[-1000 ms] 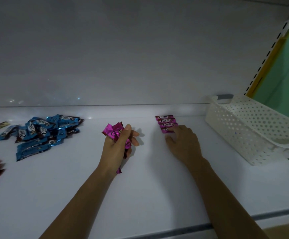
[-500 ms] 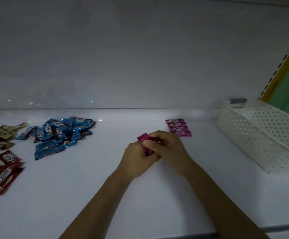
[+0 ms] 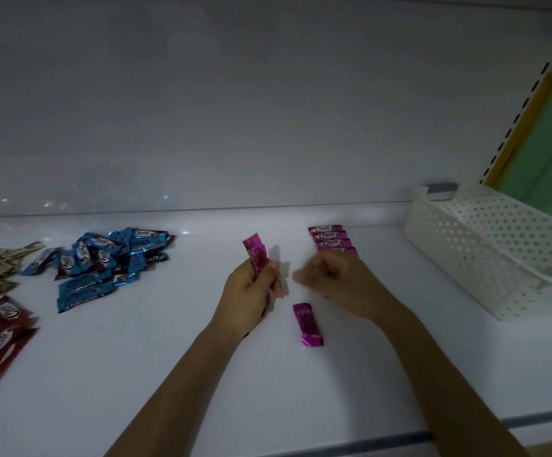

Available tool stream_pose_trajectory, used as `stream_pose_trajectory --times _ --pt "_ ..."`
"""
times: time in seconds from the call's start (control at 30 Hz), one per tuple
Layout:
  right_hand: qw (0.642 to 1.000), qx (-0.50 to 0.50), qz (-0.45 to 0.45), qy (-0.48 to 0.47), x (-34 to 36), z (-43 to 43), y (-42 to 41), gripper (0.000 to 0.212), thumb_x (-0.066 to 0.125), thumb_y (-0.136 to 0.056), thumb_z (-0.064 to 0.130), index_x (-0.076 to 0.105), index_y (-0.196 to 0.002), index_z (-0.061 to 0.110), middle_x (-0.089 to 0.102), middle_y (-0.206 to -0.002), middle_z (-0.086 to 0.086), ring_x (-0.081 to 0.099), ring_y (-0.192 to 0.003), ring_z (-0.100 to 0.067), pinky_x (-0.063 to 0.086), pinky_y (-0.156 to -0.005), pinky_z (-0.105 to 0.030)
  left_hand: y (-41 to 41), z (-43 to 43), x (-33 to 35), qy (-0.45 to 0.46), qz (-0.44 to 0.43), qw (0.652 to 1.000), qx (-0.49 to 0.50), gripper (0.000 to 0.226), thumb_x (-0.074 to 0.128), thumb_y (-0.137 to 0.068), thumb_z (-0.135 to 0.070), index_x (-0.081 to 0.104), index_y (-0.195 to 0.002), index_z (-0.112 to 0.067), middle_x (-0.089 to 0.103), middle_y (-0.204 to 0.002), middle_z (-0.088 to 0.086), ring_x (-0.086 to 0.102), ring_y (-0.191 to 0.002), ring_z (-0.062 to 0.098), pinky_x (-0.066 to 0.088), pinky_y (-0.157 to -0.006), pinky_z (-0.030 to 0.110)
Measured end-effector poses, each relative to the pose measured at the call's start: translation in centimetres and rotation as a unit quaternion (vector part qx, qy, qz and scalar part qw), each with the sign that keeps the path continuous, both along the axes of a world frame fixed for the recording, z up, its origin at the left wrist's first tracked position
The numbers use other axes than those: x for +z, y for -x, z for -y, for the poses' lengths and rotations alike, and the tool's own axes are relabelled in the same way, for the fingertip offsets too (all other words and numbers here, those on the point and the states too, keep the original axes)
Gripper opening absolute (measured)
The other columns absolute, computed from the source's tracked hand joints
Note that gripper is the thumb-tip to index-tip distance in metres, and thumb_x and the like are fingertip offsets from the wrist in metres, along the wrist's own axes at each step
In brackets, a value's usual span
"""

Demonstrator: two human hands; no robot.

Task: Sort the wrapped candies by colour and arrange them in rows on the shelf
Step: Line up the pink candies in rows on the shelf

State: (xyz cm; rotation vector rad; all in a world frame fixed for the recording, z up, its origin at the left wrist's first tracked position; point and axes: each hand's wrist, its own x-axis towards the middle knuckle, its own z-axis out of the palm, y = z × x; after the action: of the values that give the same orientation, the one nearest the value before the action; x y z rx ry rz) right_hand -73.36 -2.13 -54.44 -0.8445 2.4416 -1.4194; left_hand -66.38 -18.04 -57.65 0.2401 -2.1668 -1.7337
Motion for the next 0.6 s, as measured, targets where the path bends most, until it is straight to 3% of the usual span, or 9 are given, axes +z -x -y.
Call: stream_pose_trajectory --times 0.03,0.1,0.13,0.2,0.33,0.43,0.5,0.6 --pt "0.996 0.007 -0.018 -0.09 0.3 -0.8 -0.2 0.038 0.074 -0.067 0.055 0.06 -0.075 0.021 0.053 -0.061 0.015 0.047 -0.056 -0.001 0.036 -0.057 -0.02 0.1 0.1 0.0 -0.02 0.003 1.0 0.005 0.044 0.042 -0.102 -0.021 0.057 -0.062 -0.009 0.051 -0.054 0.022 0.041 -0.041 0.018 0.034 -0.046 0.025" --pt "0.961 0.008 -0.06 -0.27 0.5 -1.5 -1.2 0.054 0.069 -0.057 0.071 0.057 -0.078 0.023 0.055 -0.067 0.013 0.049 -0.06 -0.002 0.033 -0.056 -0.021 0.1 0.1 0.1 -0.034 0.01 0.999 0.012 0.046 0.041 -0.102 -0.021 0.054 -0.059 -0.011 0.046 -0.056 0.024 0.04 -0.042 0.019 0.034 -0.046 0.026" --pt "0.944 0.011 -0.076 -0.322 0.3 -1.4 -1.8 0.057 0.068 -0.056 0.074 0.056 -0.079 0.024 0.056 -0.071 0.011 0.051 -0.063 -0.004 0.033 -0.057 -0.022 0.0 0.0 0.1 -0.034 0.012 0.999 0.013 0.046 0.041 -0.102 -0.021 0.052 -0.058 -0.011 0.045 -0.054 0.02 0.039 -0.041 0.018 0.034 -0.046 0.025" --pt "0.937 0.021 -0.084 -0.339 0.1 -0.9 -2.5 0.049 0.07 -0.063 0.068 0.055 -0.08 0.024 0.058 -0.076 0.009 0.053 -0.067 -0.007 0.035 -0.058 -0.023 -0.1 -0.2 0.4 -0.039 0.009 0.999 0.013 0.046 0.041 -0.102 -0.02 0.049 -0.057 -0.011 0.045 -0.051 0.013 0.038 -0.039 0.016 0.033 -0.045 0.025" --pt "0.967 -0.005 -0.044 -0.25 0.1 0.0 -1.3 0.017 0.071 -0.077 0.035 0.058 -0.077 0.026 0.063 -0.074 0.01 0.059 -0.068 -0.009 0.043 -0.061 -0.027 -0.3 -0.3 0.3 -0.052 0.001 0.998 0.023 0.043 0.042 -0.102 -0.019 0.047 -0.06 -0.008 0.046 -0.045 0.0 0.038 -0.037 0.014 0.034 -0.043 0.024" --pt "0.998 -0.046 0.024 -0.045 -0.4 0.5 -0.8 0.014 0.059 -0.089 0.019 0.063 -0.077 0.012 0.064 -0.059 0.008 0.059 -0.051 -0.006 0.042 -0.052 -0.023 -0.1 -0.2 0.1 -0.053 -0.001 0.998 0.02 0.042 0.042 -0.102 -0.021 0.049 -0.064 -0.005 0.046 -0.044 -0.001 0.038 -0.038 0.014 0.034 -0.043 0.024" --pt "0.99 -0.064 0.095 0.084 -0.6 0.5 -0.9 0.02 0.051 -0.095 0.013 0.062 -0.079 0.006 0.064 -0.054 0.006 0.056 -0.045 -0.005 0.038 -0.047 -0.02 -0.1 -0.1 0.1 -0.059 -0.002 0.998 0.02 0.042 0.042 -0.102 -0.022 0.049 -0.064 -0.006 0.046 -0.047 0.002 0.039 -0.039 0.014 0.034 -0.043 0.025" --pt "0.966 -0.04 0.175 0.186 -0.6 0.5 -0.9 0.018 0.046 -0.098 0.011 0.061 -0.089 0.008 0.073 -0.075 -0.004 0.063 -0.052 -0.014 0.043 -0.046 -0.022 -0.1 0.0 0.1 -0.063 -0.003 0.998 0.008 0.043 0.043 -0.101 -0.03 0.049 -0.065 -0.008 0.046 -0.052 0.007 0.039 -0.041 0.016 0.035 -0.044 0.026"
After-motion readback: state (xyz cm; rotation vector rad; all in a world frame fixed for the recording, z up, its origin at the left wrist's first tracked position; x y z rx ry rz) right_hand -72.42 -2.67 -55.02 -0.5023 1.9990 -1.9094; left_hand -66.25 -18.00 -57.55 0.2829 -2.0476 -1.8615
